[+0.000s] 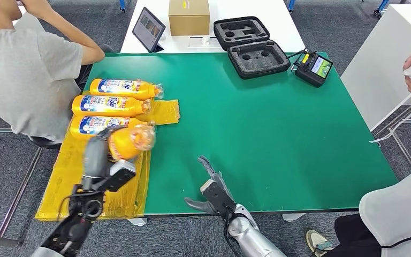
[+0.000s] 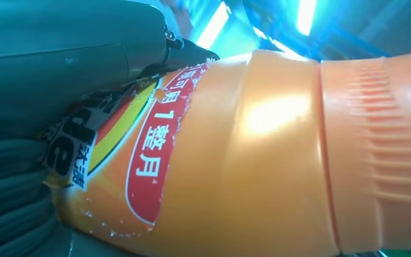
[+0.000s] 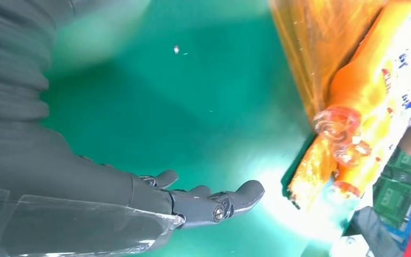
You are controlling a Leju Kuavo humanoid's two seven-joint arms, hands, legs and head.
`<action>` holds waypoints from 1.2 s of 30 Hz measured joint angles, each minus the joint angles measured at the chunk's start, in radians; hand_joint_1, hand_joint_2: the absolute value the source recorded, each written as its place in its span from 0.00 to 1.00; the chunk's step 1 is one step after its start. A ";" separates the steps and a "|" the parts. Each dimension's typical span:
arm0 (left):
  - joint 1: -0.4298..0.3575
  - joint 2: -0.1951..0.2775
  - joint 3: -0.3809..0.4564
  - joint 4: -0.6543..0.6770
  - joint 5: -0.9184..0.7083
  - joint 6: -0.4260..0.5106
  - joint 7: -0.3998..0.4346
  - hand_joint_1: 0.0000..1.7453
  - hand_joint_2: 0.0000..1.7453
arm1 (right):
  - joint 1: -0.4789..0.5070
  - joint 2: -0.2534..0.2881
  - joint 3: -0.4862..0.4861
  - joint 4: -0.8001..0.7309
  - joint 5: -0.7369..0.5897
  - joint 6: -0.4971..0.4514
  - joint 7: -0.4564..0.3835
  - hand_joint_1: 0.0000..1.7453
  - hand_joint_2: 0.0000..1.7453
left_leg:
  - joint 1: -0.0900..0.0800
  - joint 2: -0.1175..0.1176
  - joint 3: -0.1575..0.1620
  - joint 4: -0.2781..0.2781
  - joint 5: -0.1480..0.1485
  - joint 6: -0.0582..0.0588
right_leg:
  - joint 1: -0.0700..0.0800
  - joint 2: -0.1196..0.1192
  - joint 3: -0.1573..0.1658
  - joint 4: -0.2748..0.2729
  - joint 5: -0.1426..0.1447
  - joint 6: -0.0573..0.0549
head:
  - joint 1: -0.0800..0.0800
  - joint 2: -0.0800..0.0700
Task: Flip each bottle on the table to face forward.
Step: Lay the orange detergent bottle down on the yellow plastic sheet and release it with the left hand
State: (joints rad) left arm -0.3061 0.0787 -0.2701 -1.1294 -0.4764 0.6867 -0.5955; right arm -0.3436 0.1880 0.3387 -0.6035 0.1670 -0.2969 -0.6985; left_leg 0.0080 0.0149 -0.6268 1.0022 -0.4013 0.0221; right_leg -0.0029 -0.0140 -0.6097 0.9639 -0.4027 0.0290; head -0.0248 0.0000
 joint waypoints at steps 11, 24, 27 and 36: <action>0.001 0.064 0.088 -0.043 0.020 -0.046 0.012 1.00 1.00 | -0.001 -0.006 -0.005 -0.001 -0.008 0.013 0.000 0.00 1.00 | 0.000 0.000 0.000 0.000 0.000 0.000 | 0.000 0.000 0.000 0.000 0.000 0.000 | 0.000 0.000; 0.002 0.102 0.055 0.013 -0.489 -0.089 0.186 1.00 1.00 | -0.037 0.007 -0.005 0.005 -0.014 0.039 0.000 0.00 1.00 | 0.000 0.000 0.000 0.000 0.000 0.000 | 0.000 0.000 0.000 0.000 0.000 0.000 | 0.000 0.000; -0.031 0.107 0.009 0.138 -0.581 -0.104 0.214 1.00 1.00 | -0.046 0.009 -0.003 0.005 -0.015 0.052 0.000 0.00 1.00 | 0.000 0.000 0.000 0.000 0.000 0.000 | 0.000 0.000 0.000 0.000 0.000 0.000 | 0.000 0.000; -0.168 0.116 -0.085 0.442 -0.665 -0.122 0.293 0.99 1.00 | -0.062 0.008 0.003 0.005 -0.022 0.066 0.000 0.00 1.00 | 0.000 -0.002 0.001 0.000 0.000 0.000 | 0.000 -0.003 0.002 0.000 0.000 0.000 | 0.000 0.000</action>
State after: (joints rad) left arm -0.4739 0.1945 -0.3556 -0.6879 -1.1414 0.5644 -0.3022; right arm -0.4058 0.1957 0.3421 -0.5982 0.1449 -0.2306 -0.6985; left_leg 0.0078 0.0132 -0.6256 1.0020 -0.4009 0.0223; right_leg -0.0029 -0.0168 -0.6075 0.9639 -0.4026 0.0289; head -0.0246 0.0000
